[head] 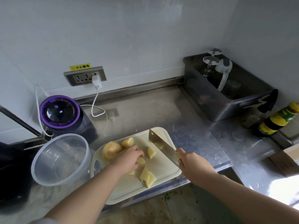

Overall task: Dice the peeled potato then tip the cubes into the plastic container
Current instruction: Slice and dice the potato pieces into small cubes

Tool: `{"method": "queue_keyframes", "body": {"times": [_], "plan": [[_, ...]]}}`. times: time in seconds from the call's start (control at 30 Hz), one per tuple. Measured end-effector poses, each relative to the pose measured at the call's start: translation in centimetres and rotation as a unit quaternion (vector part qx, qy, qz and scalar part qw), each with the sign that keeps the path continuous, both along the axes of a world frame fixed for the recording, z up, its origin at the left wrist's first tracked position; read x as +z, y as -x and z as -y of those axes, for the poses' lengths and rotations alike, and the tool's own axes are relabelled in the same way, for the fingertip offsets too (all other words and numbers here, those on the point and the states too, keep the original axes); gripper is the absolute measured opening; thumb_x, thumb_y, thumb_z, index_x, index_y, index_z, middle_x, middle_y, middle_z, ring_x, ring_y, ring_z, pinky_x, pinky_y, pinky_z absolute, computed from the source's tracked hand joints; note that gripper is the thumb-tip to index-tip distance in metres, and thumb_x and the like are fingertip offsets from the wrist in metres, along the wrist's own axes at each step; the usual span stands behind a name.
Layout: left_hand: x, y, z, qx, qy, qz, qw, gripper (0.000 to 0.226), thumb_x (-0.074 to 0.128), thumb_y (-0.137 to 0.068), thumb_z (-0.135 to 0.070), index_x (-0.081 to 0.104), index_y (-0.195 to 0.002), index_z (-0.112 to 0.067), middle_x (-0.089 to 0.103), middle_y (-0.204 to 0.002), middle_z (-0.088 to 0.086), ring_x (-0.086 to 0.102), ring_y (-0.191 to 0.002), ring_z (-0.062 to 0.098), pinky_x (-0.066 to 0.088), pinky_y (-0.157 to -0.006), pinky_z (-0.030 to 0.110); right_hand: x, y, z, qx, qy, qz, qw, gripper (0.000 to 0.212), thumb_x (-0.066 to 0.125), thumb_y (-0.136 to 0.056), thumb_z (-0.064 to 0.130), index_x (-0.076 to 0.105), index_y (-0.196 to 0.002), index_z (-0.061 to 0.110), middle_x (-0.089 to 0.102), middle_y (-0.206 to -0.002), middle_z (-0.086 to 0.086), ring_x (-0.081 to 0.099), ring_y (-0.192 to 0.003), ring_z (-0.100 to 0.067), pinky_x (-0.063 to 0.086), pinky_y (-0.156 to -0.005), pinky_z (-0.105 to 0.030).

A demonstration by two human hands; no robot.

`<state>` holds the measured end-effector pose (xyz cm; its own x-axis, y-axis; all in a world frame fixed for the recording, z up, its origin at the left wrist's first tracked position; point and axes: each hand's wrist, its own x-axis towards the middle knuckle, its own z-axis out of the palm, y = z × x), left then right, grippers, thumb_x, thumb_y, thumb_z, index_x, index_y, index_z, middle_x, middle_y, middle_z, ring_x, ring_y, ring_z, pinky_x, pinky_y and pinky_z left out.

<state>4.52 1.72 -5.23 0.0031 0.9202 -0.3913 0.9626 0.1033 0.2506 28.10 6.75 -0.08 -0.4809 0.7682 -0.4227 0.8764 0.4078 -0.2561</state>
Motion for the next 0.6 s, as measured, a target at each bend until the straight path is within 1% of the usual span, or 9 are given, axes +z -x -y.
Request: {"method": "queue_keyframes", "body": {"times": [0.1,0.13,0.2,0.3,0.37,0.4,0.47,0.5,0.6], "plan": [[-0.2,0.4,0.0,0.000,0.005,0.007,1.000,0.038,0.061,-0.089,-0.017,0.054,-0.125,-0.024,0.042,-0.127,-0.004,0.054,-0.108,0.019,0.044,-0.090,0.027,-0.2,0.0,0.1,-0.003,0.003,-0.001,1.000,0.034,0.040,-0.104,0.018,0.034,-0.138,0.022,0.059,-0.098,0.000,0.060,-0.071,-0.011,0.051,-0.062,-0.019],[-0.3,0.5,0.1,0.008,0.007,0.012,1.000,0.039,0.062,-0.088,-0.017,0.054,-0.126,-0.024,0.042,-0.128,-0.005,0.054,-0.108,0.018,0.043,-0.092,0.027,-0.4,0.1,0.2,-0.003,0.005,0.000,1.000,0.034,0.039,-0.104,0.017,0.034,-0.138,0.021,0.059,-0.096,0.000,0.060,-0.071,-0.012,0.051,-0.061,-0.019],[-0.3,0.5,0.2,0.028,0.002,0.022,0.999,0.043,0.065,-0.087,-0.024,0.053,-0.128,-0.025,0.042,-0.129,-0.006,0.053,-0.110,0.016,0.044,-0.093,0.028,-0.6,0.3,0.4,0.001,0.009,0.003,1.000,0.034,0.039,-0.104,0.015,0.035,-0.137,0.021,0.059,-0.094,0.000,0.062,-0.073,-0.012,0.052,-0.064,-0.021],[0.3,-0.7,-0.2,0.077,-0.051,0.022,0.995,0.045,0.065,-0.085,-0.040,0.053,-0.126,-0.026,0.049,-0.126,-0.009,0.055,-0.109,0.013,0.046,-0.084,0.026,-1.0,0.4,0.4,0.009,0.006,0.003,1.000,0.031,0.040,-0.103,0.014,0.037,-0.133,0.021,0.053,-0.081,0.003,0.061,-0.069,-0.012,0.049,-0.059,-0.020],[0.6,-2.0,-0.8,0.119,-0.066,0.002,0.991,0.044,0.062,-0.084,-0.049,0.053,-0.120,-0.025,0.059,-0.118,-0.008,0.058,-0.105,0.015,0.047,-0.077,0.028,-1.2,0.6,0.4,0.017,0.005,0.010,1.000,0.030,0.040,-0.103,0.013,0.037,-0.132,0.020,0.050,-0.076,0.004,0.057,-0.064,-0.010,0.046,-0.053,-0.019],[0.5,-2.6,-1.1,0.130,-0.060,-0.014,0.990,0.043,0.061,-0.084,-0.053,0.054,-0.116,-0.024,0.062,-0.112,-0.007,0.061,-0.101,0.017,0.047,-0.073,0.029,-1.2,0.7,0.5,0.021,0.005,0.015,1.000,0.031,0.041,-0.102,0.012,0.037,-0.132,0.020,0.050,-0.077,0.003,0.058,-0.065,-0.011,0.048,-0.054,-0.020],[0.1,-3.7,-1.6,0.133,-0.054,-0.053,0.988,0.040,0.059,-0.085,-0.052,0.054,-0.111,-0.022,0.065,-0.106,-0.004,0.063,-0.096,0.020,0.043,-0.066,0.029,-1.5,0.9,0.6,0.023,0.008,0.021,0.999,0.032,0.042,-0.101,0.009,0.037,-0.130,0.021,0.053,-0.080,0.001,0.063,-0.070,-0.016,0.057,-0.064,-0.027],[-0.1,-4.1,-1.8,0.137,-0.057,-0.066,0.987,0.037,0.058,-0.086,-0.048,0.055,-0.111,-0.022,0.066,-0.106,-0.002,0.064,-0.096,0.021,0.042,-0.065,0.029,-1.7,0.9,0.7,0.025,0.007,0.025,0.999,0.032,0.043,-0.100,0.008,0.038,-0.129,0.021,0.052,-0.078,0.002,0.063,-0.070,-0.017,0.056,-0.066,-0.029],[-0.7,-4.6,-2.3,0.165,-0.065,-0.076,0.981,0.032,0.059,-0.086,-0.041,0.056,-0.111,-0.021,0.067,-0.106,0.000,0.064,-0.096,0.022,0.040,-0.064,0.028,-2.1,1.1,0.9,0.028,0.006,0.029,0.999,0.031,0.043,-0.099,0.007,0.038,-0.126,0.020,0.043,-0.070,0.004,0.056,-0.065,-0.016,0.051,-0.060,-0.028]]}}
